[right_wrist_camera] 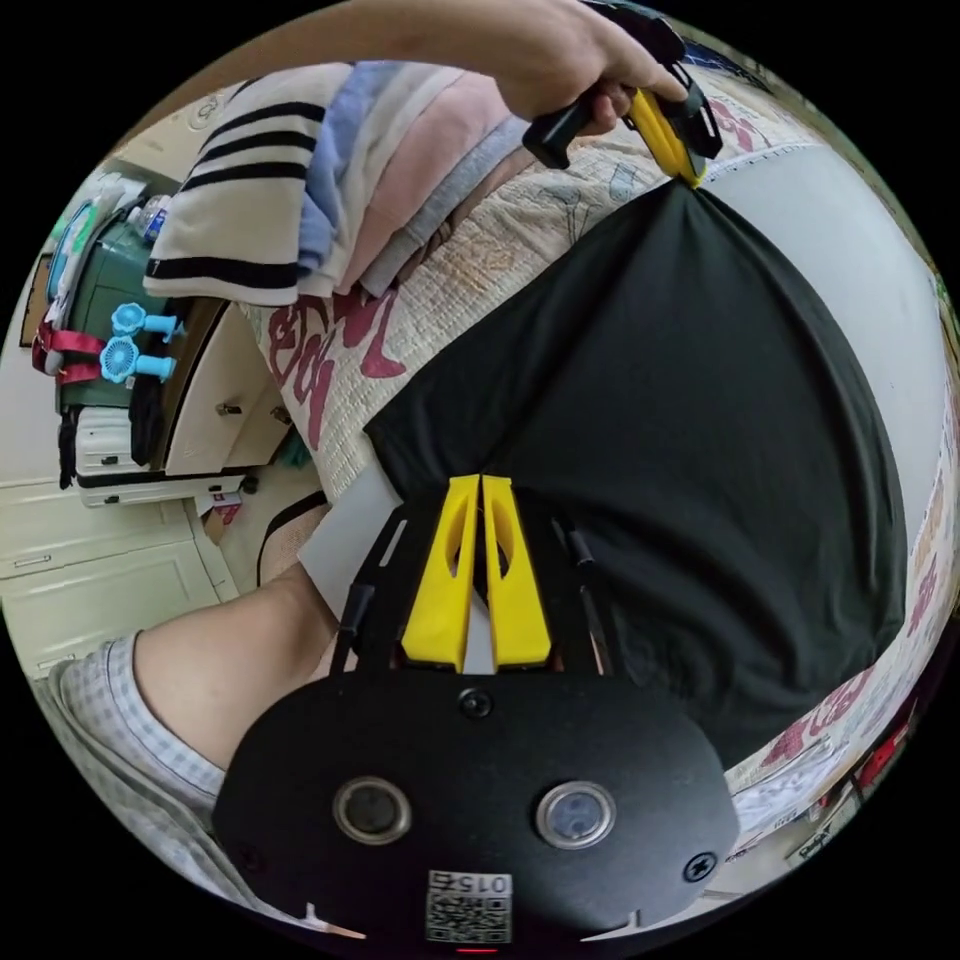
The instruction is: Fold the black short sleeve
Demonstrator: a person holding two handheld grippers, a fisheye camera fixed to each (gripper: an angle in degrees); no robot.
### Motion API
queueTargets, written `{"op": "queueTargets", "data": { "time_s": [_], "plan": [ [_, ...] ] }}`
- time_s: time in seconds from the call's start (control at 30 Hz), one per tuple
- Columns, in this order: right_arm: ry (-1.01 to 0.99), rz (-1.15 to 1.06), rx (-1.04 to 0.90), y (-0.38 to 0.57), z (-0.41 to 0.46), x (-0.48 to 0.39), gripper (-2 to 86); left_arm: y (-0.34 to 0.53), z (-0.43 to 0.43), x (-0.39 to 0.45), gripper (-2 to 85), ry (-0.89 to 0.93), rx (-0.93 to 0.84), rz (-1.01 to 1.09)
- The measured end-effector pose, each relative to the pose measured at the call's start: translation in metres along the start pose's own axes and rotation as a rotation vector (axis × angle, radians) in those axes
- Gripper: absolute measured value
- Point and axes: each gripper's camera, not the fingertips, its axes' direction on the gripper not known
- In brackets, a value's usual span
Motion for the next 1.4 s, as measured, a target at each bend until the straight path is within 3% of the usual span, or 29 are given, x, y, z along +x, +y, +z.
{"op": "queueTargets", "data": {
  "time_s": [0.27,0.4,0.57,0.7,0.8,1.0,1.23,1.4],
  "plan": [
    [-0.08,0.092,0.165,0.064,-0.087,0.033,2.2,-0.005,-0.053,0.064,2.6,-0.134,0.027,0.058],
    [-0.074,0.272,0.224,0.133,-0.142,0.127,3.7,0.027,-0.095,0.123,5.7,-0.197,0.097,0.167],
    [0.015,0.541,0.314,0.216,-0.204,0.284,4.8,0.081,-0.101,0.237,7.0,0.009,0.033,0.435],
    [-0.173,0.802,0.477,0.259,-0.243,0.424,8.0,0.127,-0.054,0.363,11.3,0.158,-0.121,0.629],
    [-0.196,0.885,0.542,0.255,-0.254,0.491,9.4,0.146,-0.023,0.438,11.4,0.225,-0.17,0.721],
    [-0.226,0.883,0.508,0.219,-0.241,0.559,7.7,0.168,0.014,0.516,8.9,0.021,-0.223,0.839],
    [0.017,0.724,0.328,0.187,-0.197,0.588,0.8,0.188,0.001,0.531,3.7,-0.014,-0.227,0.855],
    [0.083,0.733,0.36,0.225,-0.181,0.588,0.1,0.183,-0.02,0.523,4.3,0.056,-0.286,0.749]
  ]
}}
